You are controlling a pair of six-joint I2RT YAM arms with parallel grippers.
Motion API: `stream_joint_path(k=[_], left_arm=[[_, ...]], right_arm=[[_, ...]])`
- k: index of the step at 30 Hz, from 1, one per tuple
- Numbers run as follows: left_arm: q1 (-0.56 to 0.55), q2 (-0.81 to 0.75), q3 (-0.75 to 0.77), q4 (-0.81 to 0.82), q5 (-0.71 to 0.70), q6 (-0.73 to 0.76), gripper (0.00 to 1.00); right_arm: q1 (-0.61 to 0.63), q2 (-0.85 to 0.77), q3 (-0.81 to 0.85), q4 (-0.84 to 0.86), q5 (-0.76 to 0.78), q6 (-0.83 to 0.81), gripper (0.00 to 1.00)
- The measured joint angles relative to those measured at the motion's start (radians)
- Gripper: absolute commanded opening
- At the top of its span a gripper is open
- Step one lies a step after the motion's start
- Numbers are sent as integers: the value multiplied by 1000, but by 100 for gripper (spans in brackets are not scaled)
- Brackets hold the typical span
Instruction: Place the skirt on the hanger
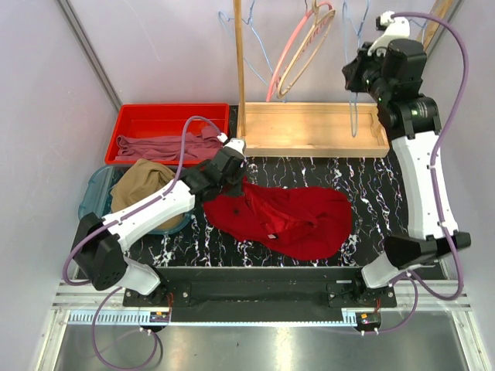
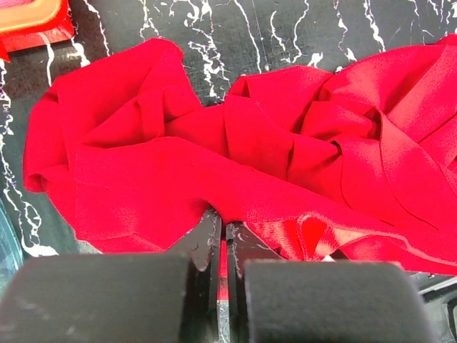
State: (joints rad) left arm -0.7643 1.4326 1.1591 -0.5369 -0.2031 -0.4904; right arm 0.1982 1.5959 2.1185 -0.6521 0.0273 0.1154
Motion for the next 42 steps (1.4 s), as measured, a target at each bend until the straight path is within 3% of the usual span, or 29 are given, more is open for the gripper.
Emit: stream_joint_path(k=[3, 10, 15, 18, 28, 34, 42], left_arm=[[2, 5, 11, -7, 0, 7, 0], [22, 12, 35, -40, 3, 47, 0], [35, 12, 59, -72, 42, 102, 0], [42, 12, 71, -87, 93, 151, 0], [49, -5, 72, -161, 272, 301, 0], [57, -37, 89, -190, 291, 332, 0], [86, -10, 156, -208, 290, 332, 0]], right_arm=[[0, -94, -103, -53, -51, 31, 0], [10, -478, -584, -109, -322, 167, 0], [191, -573, -780, -114, -404, 206, 0], [272, -580, -842, -122, -461, 215, 0], [280, -742, -889, -229, -575, 167, 0], [283, -835, -944, -299, -656, 139, 0], [284, -832, -1024, -341, -677, 119, 0]])
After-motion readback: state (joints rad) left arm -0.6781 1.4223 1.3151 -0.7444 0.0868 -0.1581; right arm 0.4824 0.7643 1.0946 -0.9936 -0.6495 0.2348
